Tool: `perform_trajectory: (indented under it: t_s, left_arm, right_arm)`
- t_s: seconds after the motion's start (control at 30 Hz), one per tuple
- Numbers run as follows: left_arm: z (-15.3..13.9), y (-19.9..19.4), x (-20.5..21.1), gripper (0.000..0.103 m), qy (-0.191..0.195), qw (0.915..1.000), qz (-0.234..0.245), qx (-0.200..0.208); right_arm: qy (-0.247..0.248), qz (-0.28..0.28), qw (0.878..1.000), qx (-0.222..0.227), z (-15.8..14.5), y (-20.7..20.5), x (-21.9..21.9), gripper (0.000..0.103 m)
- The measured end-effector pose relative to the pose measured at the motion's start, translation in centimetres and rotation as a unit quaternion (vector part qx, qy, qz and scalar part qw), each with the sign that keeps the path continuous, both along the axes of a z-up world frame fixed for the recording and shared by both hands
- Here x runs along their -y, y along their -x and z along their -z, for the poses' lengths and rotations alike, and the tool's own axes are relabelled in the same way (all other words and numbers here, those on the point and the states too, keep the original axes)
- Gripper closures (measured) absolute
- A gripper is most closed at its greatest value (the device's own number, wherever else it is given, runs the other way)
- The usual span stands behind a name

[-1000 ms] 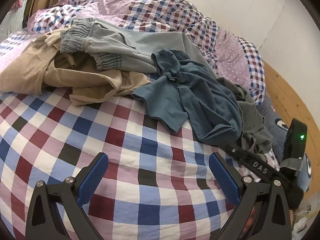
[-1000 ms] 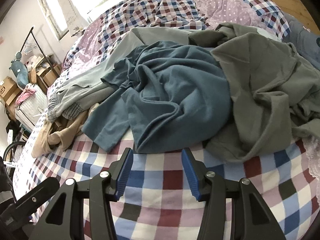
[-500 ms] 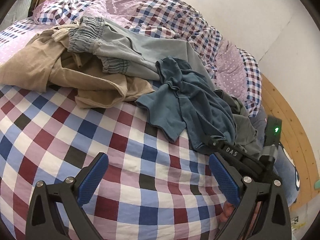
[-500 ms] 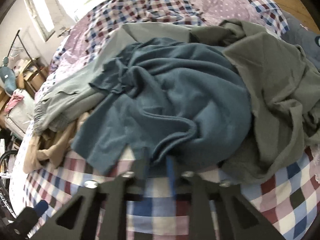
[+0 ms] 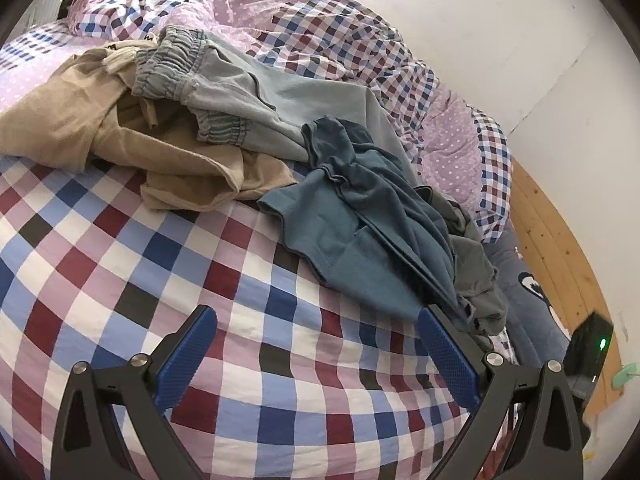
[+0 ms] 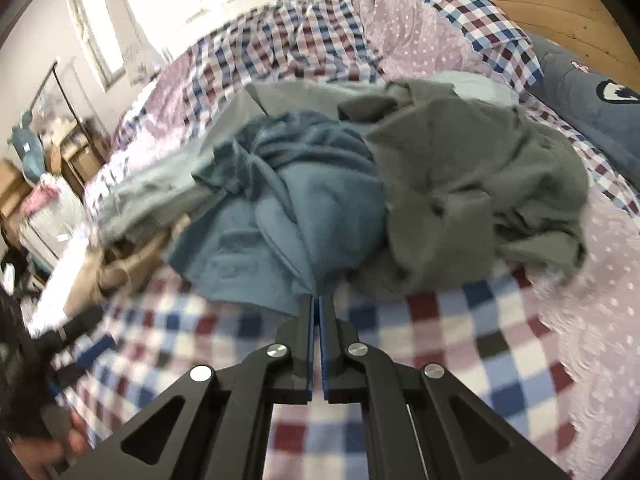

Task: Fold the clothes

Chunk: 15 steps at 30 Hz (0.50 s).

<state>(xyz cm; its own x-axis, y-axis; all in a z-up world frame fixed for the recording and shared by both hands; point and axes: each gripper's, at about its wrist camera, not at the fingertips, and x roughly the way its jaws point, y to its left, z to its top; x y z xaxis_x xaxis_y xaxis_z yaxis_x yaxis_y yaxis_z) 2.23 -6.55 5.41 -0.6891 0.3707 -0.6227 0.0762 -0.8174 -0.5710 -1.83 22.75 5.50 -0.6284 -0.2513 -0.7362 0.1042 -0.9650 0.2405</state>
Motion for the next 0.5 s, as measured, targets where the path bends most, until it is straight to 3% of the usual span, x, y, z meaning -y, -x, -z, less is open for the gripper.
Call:
perform_trajectory:
  t_s: [0.17,0.27,0.37,0.5]
  left_arm:
    - [0.0,-0.1,0.3,0.001,-0.013,0.9999,-0.002,0.003]
    - [0.2,0.1,0.6,0.001,-0.025,0.9997,-0.004,0.008]
    - [0.5,0.2,1.1,0.001,-0.033,0.9993,-0.008,0.015]
    - [1.0,0.3,2.0,0.001,-0.049,0.9983,-0.022,0.022]
  right_arm:
    - [-0.062,0.017,0.998,0.010,1.1,-1.0,-1.1,0.098]
    - [-0.072,-0.031,0.997,-0.021,0.8,-1.3,0.8,0.094]
    - [-0.082,-0.079,0.992,-0.051,0.5,-1.7,2.6,0.062]
    - [-0.091,-0.137,0.984,-0.062,1.0,-1.2,6.1,0.061]
